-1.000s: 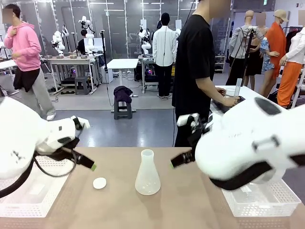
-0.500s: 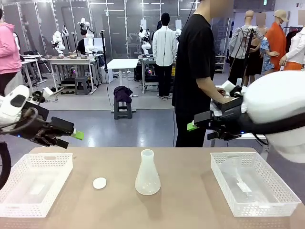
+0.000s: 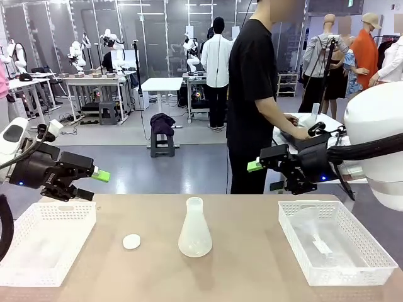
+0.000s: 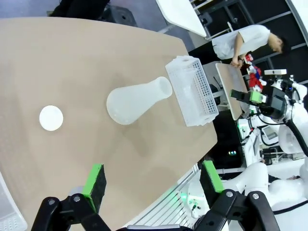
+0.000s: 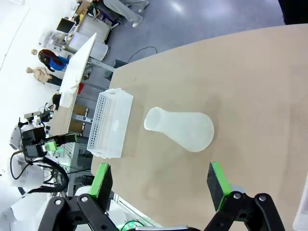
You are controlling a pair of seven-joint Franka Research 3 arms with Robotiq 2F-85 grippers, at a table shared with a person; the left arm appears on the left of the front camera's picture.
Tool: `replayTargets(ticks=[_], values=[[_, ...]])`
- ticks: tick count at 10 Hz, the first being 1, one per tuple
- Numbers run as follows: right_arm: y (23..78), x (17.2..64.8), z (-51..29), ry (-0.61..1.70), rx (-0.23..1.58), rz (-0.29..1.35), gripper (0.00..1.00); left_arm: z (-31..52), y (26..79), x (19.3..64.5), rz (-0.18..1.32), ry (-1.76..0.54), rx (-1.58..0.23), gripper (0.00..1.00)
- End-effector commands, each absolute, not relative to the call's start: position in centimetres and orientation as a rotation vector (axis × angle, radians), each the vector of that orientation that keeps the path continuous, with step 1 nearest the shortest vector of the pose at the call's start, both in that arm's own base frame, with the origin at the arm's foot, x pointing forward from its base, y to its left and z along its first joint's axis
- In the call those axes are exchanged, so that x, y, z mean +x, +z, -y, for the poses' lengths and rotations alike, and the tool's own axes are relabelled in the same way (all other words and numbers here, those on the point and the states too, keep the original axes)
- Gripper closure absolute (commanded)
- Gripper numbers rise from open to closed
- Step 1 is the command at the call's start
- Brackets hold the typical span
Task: Prepare the solutions needed for the experiment.
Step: Pick up the Plastic Funnel and insert it into the Big flask.
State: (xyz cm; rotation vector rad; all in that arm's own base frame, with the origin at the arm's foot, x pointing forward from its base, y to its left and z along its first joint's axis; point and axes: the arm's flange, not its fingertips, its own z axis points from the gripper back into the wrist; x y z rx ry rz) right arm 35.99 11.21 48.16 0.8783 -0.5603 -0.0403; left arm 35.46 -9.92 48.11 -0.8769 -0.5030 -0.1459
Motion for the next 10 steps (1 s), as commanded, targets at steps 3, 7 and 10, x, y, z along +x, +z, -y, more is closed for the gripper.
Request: replayTargets(ticks=[3, 7, 10], values=[[47.7, 36.3, -11.1, -0.222, 1.054, 0.504, 0.00, 9.6, 47.7, 34.9, 0.422, -0.020, -1.065, 0.00], [46.4, 35.7, -9.6, -0.406, 1.284, 0.334, 0.00, 7.3, 46.3, 33.5, 0.245, 0.179, -1.366, 0.00], [45.6, 36.2, -10.6, -0.401, 1.344, 0.338, 0.00, 7.5, 45.6, 33.6, 0.217, 0.141, -1.486, 0.00]])
